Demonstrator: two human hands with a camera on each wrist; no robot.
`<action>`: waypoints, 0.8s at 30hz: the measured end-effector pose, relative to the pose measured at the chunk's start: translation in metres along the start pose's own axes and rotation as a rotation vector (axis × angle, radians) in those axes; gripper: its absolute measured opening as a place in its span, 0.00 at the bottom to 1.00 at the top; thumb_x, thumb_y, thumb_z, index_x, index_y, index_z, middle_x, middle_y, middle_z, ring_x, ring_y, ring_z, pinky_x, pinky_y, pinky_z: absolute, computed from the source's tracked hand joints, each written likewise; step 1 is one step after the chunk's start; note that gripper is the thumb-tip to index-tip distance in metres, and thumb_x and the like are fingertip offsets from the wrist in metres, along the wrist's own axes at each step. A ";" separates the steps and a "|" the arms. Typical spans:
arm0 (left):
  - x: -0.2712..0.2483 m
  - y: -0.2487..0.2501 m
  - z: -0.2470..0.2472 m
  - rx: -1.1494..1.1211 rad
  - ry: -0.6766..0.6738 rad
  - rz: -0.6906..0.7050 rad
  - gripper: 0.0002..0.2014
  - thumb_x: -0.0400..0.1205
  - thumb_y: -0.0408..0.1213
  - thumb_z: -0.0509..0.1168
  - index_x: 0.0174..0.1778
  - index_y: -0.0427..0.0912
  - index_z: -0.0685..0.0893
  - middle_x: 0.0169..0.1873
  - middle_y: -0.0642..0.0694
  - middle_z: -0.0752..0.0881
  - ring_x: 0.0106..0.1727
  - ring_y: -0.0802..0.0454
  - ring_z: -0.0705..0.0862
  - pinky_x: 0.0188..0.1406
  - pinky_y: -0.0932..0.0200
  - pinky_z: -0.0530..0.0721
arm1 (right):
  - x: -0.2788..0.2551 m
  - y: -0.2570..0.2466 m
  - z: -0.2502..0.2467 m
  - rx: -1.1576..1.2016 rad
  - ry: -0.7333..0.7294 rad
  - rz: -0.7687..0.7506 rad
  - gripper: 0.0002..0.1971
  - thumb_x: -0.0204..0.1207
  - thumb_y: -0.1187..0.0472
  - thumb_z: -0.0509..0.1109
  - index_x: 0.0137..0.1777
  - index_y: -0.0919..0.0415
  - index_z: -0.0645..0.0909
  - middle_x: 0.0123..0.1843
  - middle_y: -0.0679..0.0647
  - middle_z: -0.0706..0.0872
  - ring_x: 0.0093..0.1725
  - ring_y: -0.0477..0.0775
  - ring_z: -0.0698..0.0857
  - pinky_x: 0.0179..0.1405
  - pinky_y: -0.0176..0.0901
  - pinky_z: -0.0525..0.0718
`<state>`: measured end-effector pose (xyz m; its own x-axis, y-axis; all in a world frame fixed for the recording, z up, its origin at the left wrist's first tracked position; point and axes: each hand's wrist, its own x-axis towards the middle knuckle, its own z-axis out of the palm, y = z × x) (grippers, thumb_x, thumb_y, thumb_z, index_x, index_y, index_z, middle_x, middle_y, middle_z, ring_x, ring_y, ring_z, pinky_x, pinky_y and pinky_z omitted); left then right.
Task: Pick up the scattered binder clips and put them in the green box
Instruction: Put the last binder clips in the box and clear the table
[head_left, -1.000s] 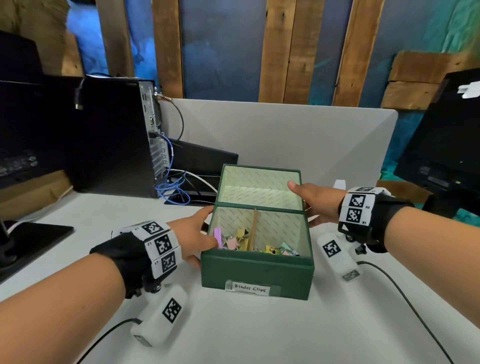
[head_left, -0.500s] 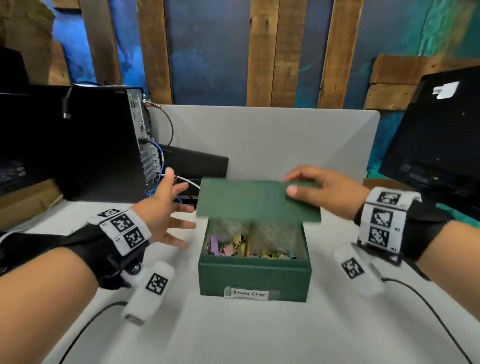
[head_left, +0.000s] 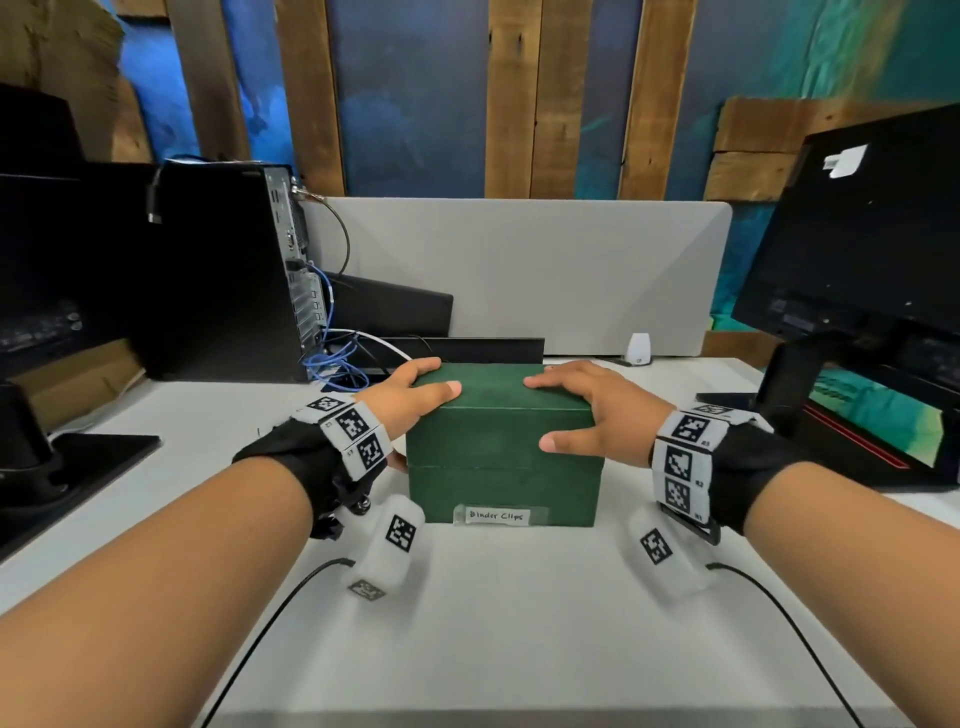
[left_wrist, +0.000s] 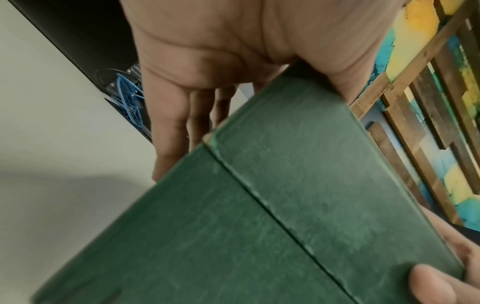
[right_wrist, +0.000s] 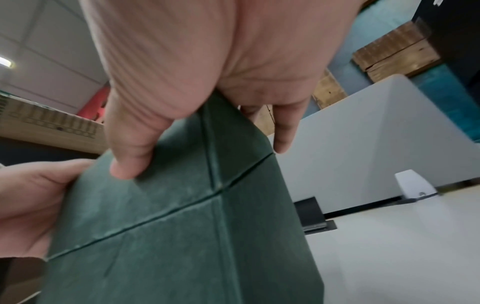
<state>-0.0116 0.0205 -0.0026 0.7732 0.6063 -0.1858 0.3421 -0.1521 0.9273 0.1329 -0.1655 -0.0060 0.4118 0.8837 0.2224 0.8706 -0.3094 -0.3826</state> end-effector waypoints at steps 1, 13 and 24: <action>-0.002 -0.001 0.000 0.005 0.004 0.003 0.25 0.79 0.50 0.66 0.71 0.65 0.68 0.63 0.50 0.74 0.58 0.47 0.77 0.51 0.32 0.85 | 0.000 0.000 0.001 0.003 0.003 0.008 0.33 0.69 0.49 0.76 0.74 0.40 0.68 0.77 0.49 0.68 0.76 0.49 0.67 0.77 0.42 0.62; 0.039 0.002 0.002 -0.030 0.016 0.038 0.26 0.81 0.48 0.64 0.75 0.61 0.65 0.62 0.52 0.71 0.44 0.58 0.77 0.38 0.45 0.86 | 0.035 0.026 0.005 0.057 0.045 0.008 0.33 0.67 0.49 0.77 0.73 0.39 0.70 0.78 0.48 0.68 0.78 0.49 0.65 0.80 0.46 0.60; 0.089 0.005 -0.003 -0.082 0.006 -0.021 0.21 0.82 0.45 0.63 0.68 0.66 0.68 0.49 0.65 0.75 0.46 0.59 0.80 0.40 0.49 0.85 | 0.074 0.053 0.010 0.176 0.053 0.044 0.33 0.64 0.50 0.79 0.66 0.32 0.70 0.78 0.45 0.68 0.79 0.50 0.60 0.75 0.39 0.54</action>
<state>0.0575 0.0764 -0.0140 0.7629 0.6137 -0.2036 0.3132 -0.0754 0.9467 0.2068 -0.1128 -0.0184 0.4664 0.8494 0.2469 0.7924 -0.2772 -0.5433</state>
